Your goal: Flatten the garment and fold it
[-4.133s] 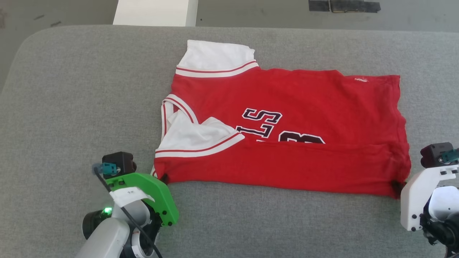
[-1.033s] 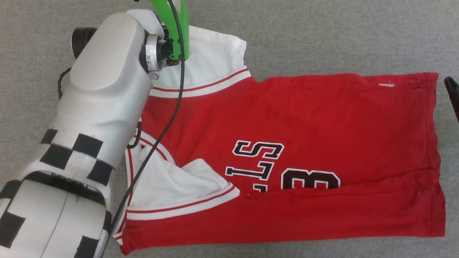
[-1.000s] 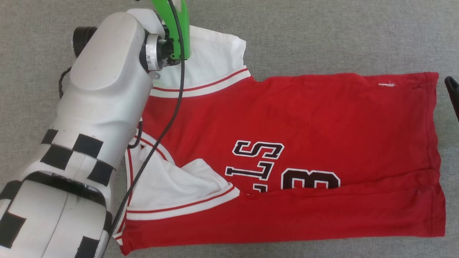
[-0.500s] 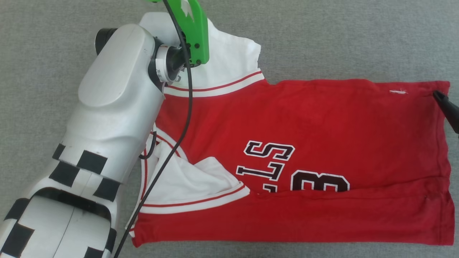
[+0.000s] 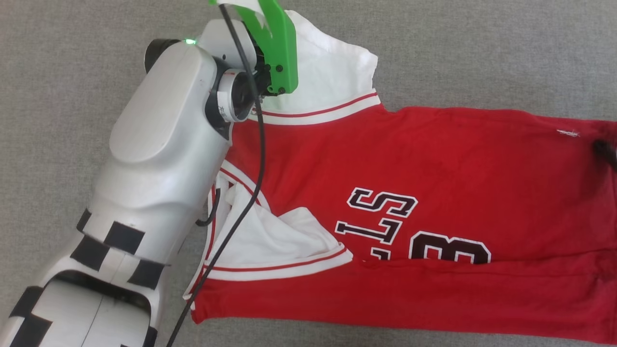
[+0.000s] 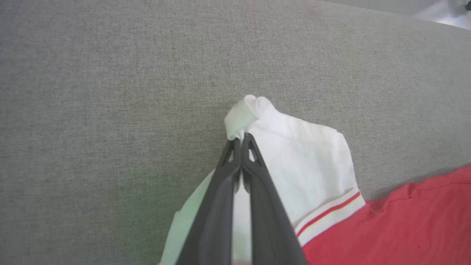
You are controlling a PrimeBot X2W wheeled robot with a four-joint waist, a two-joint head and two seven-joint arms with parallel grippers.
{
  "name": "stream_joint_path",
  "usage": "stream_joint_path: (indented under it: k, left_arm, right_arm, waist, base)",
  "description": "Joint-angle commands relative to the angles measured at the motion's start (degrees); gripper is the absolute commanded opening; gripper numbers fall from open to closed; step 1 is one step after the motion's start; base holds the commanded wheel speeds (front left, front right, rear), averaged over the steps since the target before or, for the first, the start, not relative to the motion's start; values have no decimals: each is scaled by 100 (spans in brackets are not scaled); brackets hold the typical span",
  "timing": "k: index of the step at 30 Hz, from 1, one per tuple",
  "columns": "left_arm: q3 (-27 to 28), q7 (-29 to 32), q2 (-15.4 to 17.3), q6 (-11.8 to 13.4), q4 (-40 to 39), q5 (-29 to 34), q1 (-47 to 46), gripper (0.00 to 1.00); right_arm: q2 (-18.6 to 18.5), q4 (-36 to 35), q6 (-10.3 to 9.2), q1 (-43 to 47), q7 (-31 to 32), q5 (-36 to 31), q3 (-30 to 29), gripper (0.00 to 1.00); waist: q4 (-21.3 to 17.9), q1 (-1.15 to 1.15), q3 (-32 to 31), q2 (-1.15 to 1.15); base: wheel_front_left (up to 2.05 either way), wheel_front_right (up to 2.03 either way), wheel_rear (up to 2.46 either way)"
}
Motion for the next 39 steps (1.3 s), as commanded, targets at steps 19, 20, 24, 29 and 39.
stream_joint_path:
  k: [19, 20, 24, 29, 39]
  left_arm:
    - [651, -520, 1113, 308, -3073, -585, 2963, 0]
    - [702, -544, 1176, 402, -3242, -605, 3219, 0]
    - [880, -658, 1295, 680, -3769, -765, 4167, 0]
    - [1067, -898, 1232, 872, -4096, -1075, 5290, 0]
    - [1197, -1220, 885, 902, -3346, -1533, 6335, 0]
  right_arm:
    - [752, 328, -9, 1305, -984, -17, -564, 0]
    - [793, 318, -9, 1435, -993, -37, -615, 0]
    - [970, 293, -9, 1835, -988, -92, -767, 0]
    - [1156, 275, -9, 2240, -1005, -122, -903, 0]
    - [1431, 472, -9, 2835, -1055, -250, -885, 0]
  waist:
    - [-32, 0, -1974, 0]
    - [-23, 0, -2044, 0]
    - [-35, 0, -2173, 0]
    - [-47, 0, -2203, 0]
    - [-93, 0, -2137, 0]
  base:
    - [0, 0, 0]
    - [0, 0, 0]
    - [0, 0, 0]
    - [0, 0, 0]
    - [0, 0, 0]
